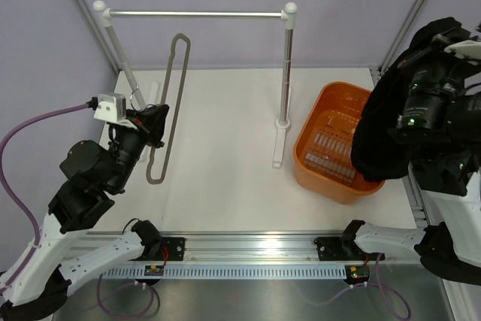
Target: Remove the shorts from the hanger
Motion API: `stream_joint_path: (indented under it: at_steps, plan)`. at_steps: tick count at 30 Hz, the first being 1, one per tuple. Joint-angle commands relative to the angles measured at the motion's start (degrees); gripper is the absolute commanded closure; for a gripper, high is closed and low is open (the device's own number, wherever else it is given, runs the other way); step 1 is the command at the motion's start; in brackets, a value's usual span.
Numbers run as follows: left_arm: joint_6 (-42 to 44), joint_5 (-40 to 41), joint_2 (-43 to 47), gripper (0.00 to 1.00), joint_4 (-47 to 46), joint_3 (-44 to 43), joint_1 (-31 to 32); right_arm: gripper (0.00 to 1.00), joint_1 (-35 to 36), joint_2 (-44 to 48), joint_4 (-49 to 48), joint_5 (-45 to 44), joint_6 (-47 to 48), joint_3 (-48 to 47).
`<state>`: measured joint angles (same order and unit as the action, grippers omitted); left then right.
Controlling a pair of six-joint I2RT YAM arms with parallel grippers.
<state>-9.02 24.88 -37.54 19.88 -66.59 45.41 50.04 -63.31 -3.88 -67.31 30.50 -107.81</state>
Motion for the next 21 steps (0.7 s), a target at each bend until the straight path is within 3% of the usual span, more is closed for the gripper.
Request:
stream_joint_path:
  at_steps: [1,9,14,18,21]
  plan:
    - [-0.56,-2.03,0.63,1.00,-1.69,0.14,-0.14,1.00,-3.45,-2.60,15.55,7.44,-13.62,-0.38]
    - [-0.13,-1.68,0.71,1.00,-0.81,0.40,-0.14,1.00,-14.43,-14.47,32.96,19.92,-26.02,-13.03]
    - [0.23,-1.15,0.80,1.00,-0.37,0.76,-0.14,1.00,-18.74,-18.34,38.84,19.67,-33.11,-16.91]
    - [0.40,-1.15,0.80,1.00,-0.37,1.11,-0.14,1.00,-25.94,-16.15,48.86,22.91,-44.72,-11.57]
    - [0.49,-1.59,0.45,1.00,-0.02,0.94,-0.14,1.00,-31.57,-9.75,48.54,26.17,-50.88,0.81]
